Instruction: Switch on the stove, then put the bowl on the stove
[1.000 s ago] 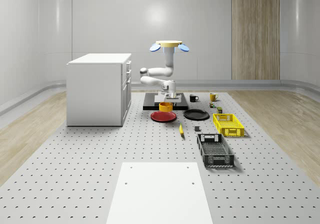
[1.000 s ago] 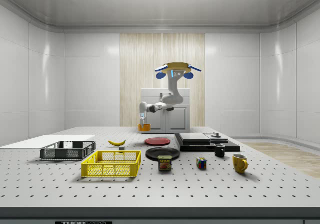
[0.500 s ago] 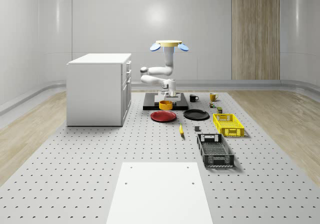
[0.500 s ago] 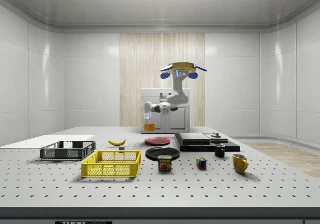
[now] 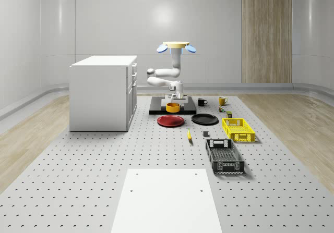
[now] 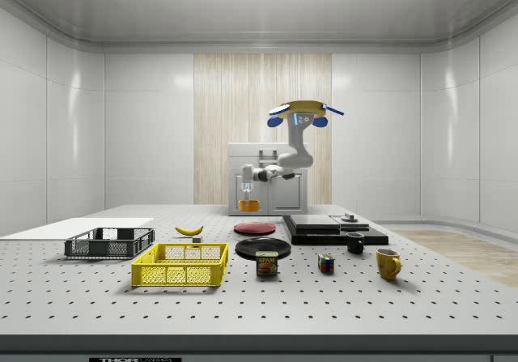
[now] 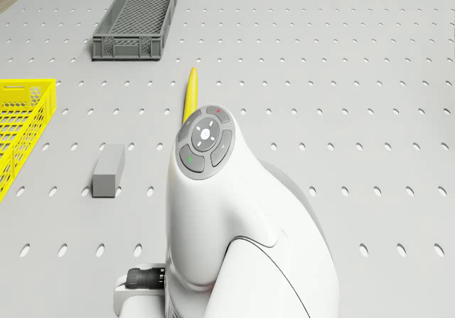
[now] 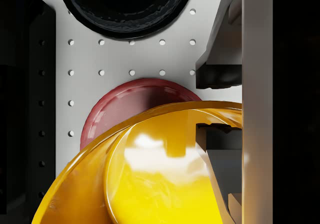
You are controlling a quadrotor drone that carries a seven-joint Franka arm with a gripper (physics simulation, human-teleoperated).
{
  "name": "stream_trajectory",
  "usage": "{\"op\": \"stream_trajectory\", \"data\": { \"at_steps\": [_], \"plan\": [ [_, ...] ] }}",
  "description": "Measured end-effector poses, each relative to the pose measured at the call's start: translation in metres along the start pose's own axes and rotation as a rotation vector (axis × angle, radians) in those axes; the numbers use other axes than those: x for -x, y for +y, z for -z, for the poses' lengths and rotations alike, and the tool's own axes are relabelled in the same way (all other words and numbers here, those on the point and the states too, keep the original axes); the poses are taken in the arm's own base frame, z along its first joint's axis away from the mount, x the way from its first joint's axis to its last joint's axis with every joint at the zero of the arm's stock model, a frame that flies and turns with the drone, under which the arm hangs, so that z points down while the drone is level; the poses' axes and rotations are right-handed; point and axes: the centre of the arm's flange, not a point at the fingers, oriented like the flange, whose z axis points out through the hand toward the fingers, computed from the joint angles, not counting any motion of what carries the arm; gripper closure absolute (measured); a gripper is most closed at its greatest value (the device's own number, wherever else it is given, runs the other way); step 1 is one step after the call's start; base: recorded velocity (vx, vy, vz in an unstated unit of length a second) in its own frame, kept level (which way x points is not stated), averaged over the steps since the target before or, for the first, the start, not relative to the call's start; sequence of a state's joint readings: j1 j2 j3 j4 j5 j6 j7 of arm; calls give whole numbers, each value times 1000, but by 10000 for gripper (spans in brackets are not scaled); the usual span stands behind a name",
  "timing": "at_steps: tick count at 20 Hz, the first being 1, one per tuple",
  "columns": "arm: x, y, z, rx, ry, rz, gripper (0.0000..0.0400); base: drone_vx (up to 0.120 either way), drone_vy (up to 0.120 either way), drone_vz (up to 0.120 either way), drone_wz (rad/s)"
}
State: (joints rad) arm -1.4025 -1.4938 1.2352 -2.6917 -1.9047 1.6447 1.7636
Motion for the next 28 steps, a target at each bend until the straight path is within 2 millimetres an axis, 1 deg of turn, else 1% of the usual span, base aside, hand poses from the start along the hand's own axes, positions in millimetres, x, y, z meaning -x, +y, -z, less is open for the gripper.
{"op": "stream_trajectory", "data": {
  "at_steps": [28],
  "plan": [
    [0,0,0,0,0,0,300,-120,0,0,0]
  ]
}}
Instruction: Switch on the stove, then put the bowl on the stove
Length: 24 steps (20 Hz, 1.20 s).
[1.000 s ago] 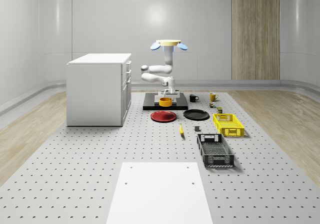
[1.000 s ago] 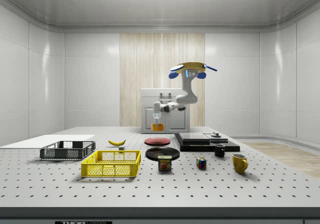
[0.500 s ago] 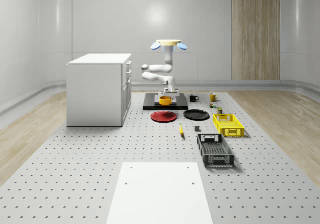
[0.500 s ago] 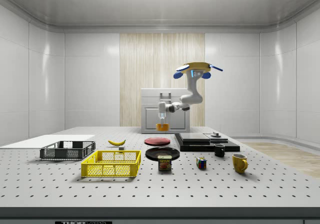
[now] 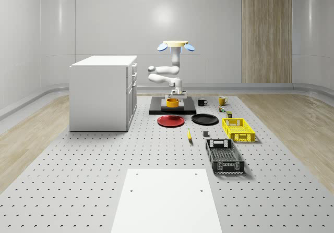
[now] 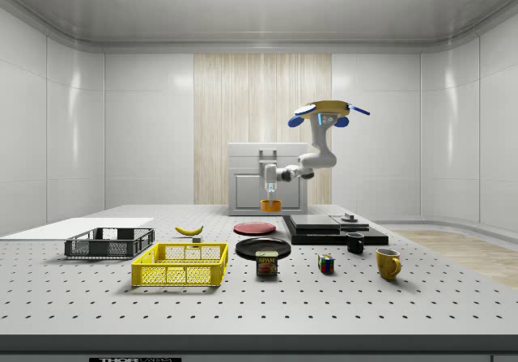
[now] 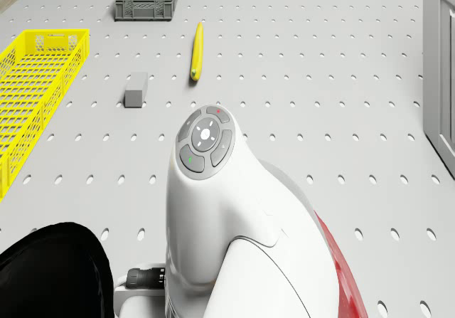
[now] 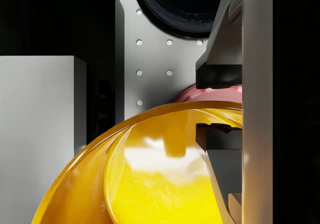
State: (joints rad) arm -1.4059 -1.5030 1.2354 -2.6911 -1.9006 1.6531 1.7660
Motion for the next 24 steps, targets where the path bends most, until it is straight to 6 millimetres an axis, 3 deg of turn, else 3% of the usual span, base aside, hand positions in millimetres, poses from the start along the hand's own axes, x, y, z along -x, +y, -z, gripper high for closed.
{"op": "stream_trajectory", "data": {
  "at_steps": [24],
  "plan": [
    [0,0,0,0,0,0,300,-120,0,0,0]
  ]
}}
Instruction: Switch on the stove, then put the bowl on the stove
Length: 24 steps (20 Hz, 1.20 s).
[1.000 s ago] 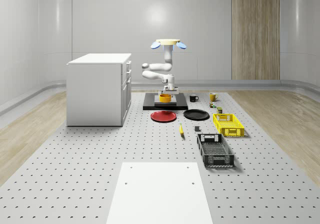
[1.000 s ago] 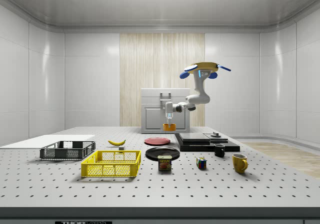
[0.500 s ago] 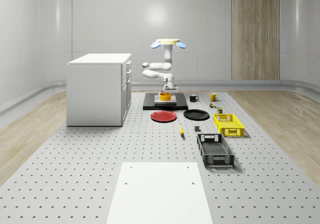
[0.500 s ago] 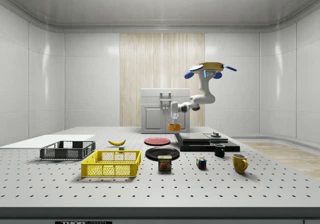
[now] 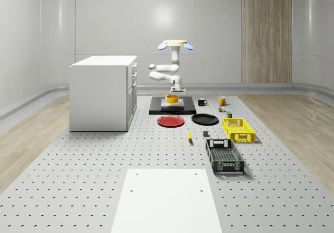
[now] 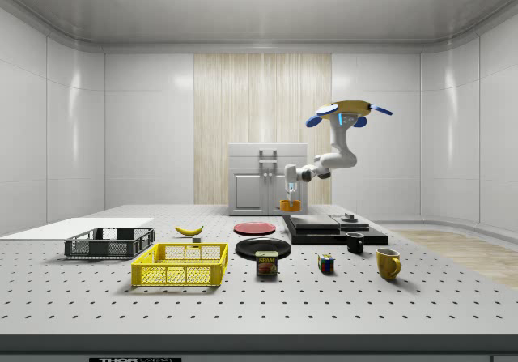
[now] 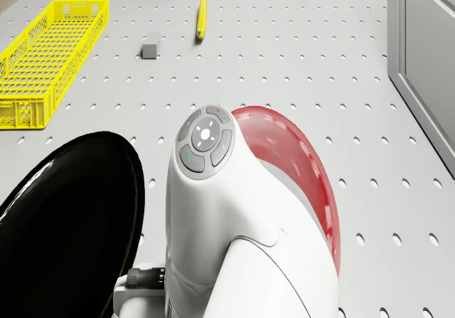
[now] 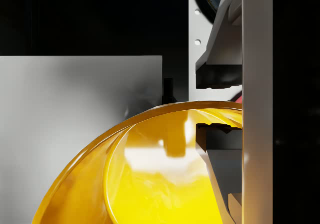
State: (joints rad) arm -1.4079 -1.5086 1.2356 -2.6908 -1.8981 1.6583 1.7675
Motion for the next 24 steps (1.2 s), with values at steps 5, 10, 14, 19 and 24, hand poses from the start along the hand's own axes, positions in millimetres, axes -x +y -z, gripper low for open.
{"op": "stream_trajectory", "data": {
  "at_steps": [5,10,14,19,24],
  "plan": [
    [0,0,0,0,0,0,300,-120,0,0,0],
    [0,0,0,0,0,0,300,-120,0,0,0],
    [0,0,0,0,0,0,300,-120,0,0,0],
    [0,0,0,0,0,0,300,-120,0,0,0],
    [0,0,-4,0,0,0,300,-24,0,0,0]
  ]
}}
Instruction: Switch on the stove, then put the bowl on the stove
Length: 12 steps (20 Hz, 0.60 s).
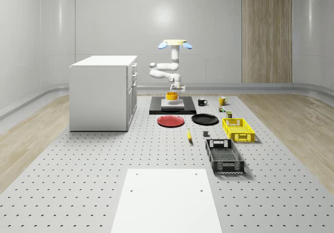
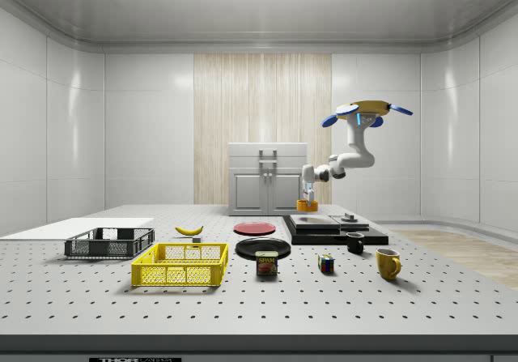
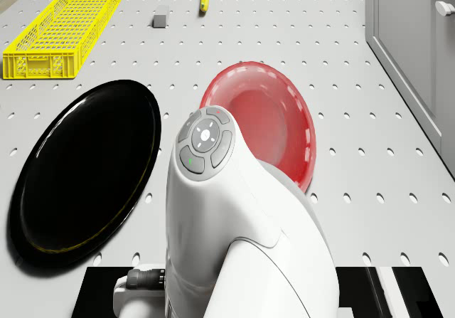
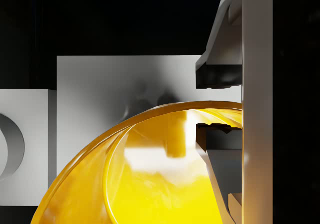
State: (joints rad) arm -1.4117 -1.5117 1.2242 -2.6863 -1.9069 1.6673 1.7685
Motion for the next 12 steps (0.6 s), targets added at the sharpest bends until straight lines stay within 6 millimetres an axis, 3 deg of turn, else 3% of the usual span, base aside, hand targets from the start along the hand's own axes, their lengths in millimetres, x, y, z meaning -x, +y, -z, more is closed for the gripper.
{"op": "stream_trajectory", "data": {
  "at_steps": [12],
  "plan": [
    [0,0,-36,0,0,0,300,0,0,0,0]
  ]
}}
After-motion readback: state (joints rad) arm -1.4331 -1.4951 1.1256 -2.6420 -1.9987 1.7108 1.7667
